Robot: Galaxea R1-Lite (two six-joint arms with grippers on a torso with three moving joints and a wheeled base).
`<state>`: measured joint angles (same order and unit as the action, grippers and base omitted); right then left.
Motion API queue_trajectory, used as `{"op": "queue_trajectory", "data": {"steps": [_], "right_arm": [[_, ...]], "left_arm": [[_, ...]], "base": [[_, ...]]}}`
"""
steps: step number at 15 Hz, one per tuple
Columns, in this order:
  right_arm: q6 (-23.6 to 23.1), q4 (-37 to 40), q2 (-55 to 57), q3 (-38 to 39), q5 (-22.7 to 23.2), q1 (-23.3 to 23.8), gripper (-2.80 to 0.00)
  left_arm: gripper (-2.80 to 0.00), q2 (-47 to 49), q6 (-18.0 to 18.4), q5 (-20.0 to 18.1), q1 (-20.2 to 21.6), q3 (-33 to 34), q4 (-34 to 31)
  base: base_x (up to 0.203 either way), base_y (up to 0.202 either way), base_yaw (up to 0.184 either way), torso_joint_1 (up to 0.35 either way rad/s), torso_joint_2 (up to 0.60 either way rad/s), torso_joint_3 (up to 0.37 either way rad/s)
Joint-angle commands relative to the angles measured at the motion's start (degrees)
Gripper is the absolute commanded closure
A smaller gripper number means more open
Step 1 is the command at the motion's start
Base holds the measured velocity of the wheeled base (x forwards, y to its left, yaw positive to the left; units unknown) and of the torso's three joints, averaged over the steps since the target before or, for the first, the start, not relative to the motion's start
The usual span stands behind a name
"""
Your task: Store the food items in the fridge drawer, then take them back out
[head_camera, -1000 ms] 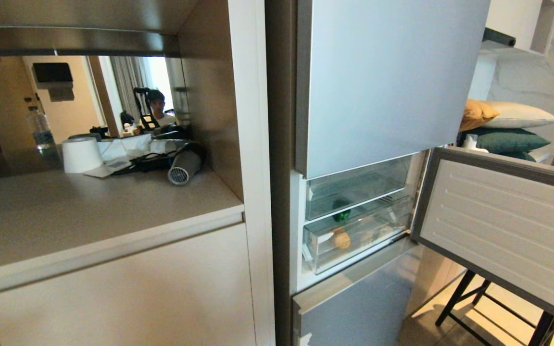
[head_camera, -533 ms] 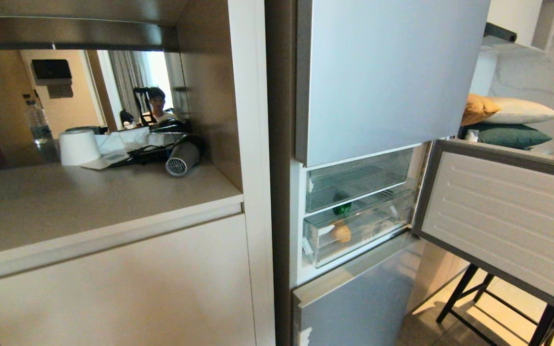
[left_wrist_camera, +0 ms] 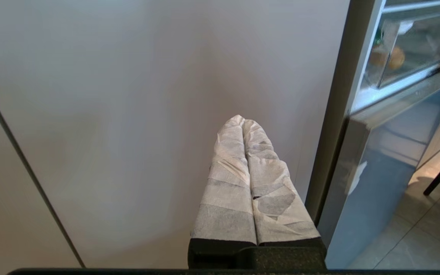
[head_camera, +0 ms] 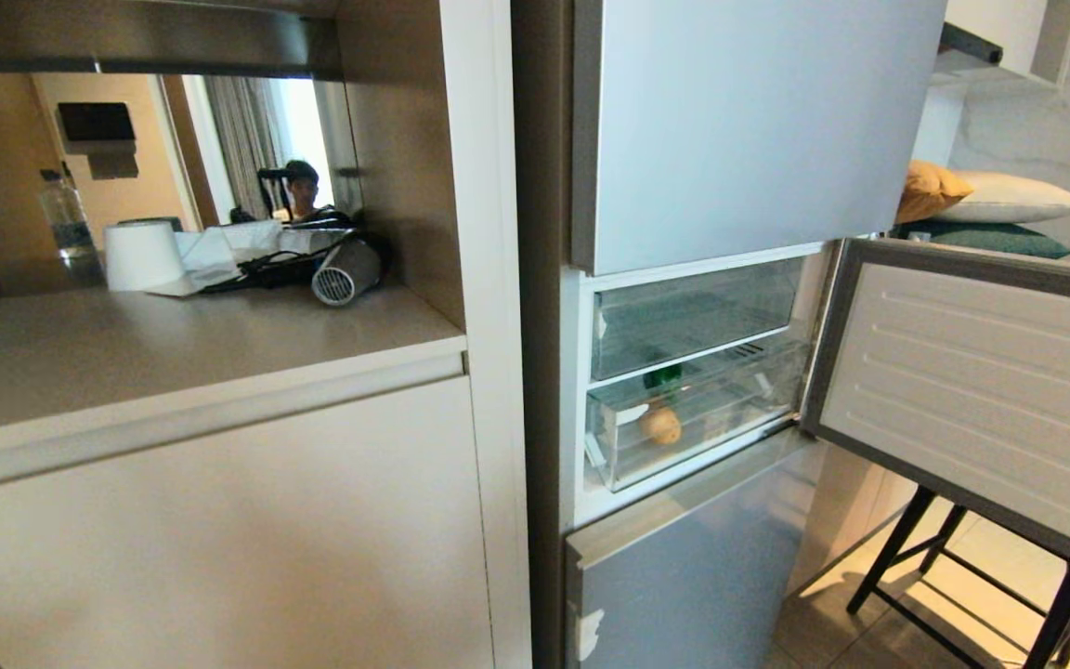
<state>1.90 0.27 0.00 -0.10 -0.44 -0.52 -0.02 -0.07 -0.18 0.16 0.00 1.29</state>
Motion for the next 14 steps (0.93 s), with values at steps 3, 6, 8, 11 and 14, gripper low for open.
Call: {"op": "queue_trajectory", "data": {"steps": [3, 6, 8, 11, 14], "right_arm": [[0.03, 0.00, 0.09, 0.01, 0.00, -0.09, 0.00], [0.03, 0.00, 0.09, 0.01, 0.09, 0.00, 0.00], [0.03, -0.05, 0.09, 0.01, 0.09, 0.00, 0.00], [0.03, -0.01, 0.09, 0.01, 0.09, 0.00, 0.00], [0.03, 0.00, 0.09, 0.01, 0.09, 0.00, 0.00]], "left_arm": [[0.00, 0.02, -0.01, 0.01, 0.02, 0.62, 0.03], [0.00, 0.01, -0.01, 0.01, 0.02, 0.62, 0.03], [0.00, 0.00, -0.01, 0.01, 0.02, 0.62, 0.03], [0.00, 0.02, -0.01, 0.01, 0.02, 0.62, 0.03], [0.00, -0.07, -0.01, 0.01, 0.02, 0.62, 0.03]], "base": [[0.000, 0.000, 0.000, -0.185, 0.54, 0.339], [0.000, 0.000, 0.000, -0.184, 0.54, 0.353], [0.000, 0.000, 0.000, -0.173, 0.53, 0.355], [0.000, 0.000, 0.000, -0.144, 0.48, 0.336], [0.000, 0.000, 0.000, -0.044, 0.16, 0.106]]}}
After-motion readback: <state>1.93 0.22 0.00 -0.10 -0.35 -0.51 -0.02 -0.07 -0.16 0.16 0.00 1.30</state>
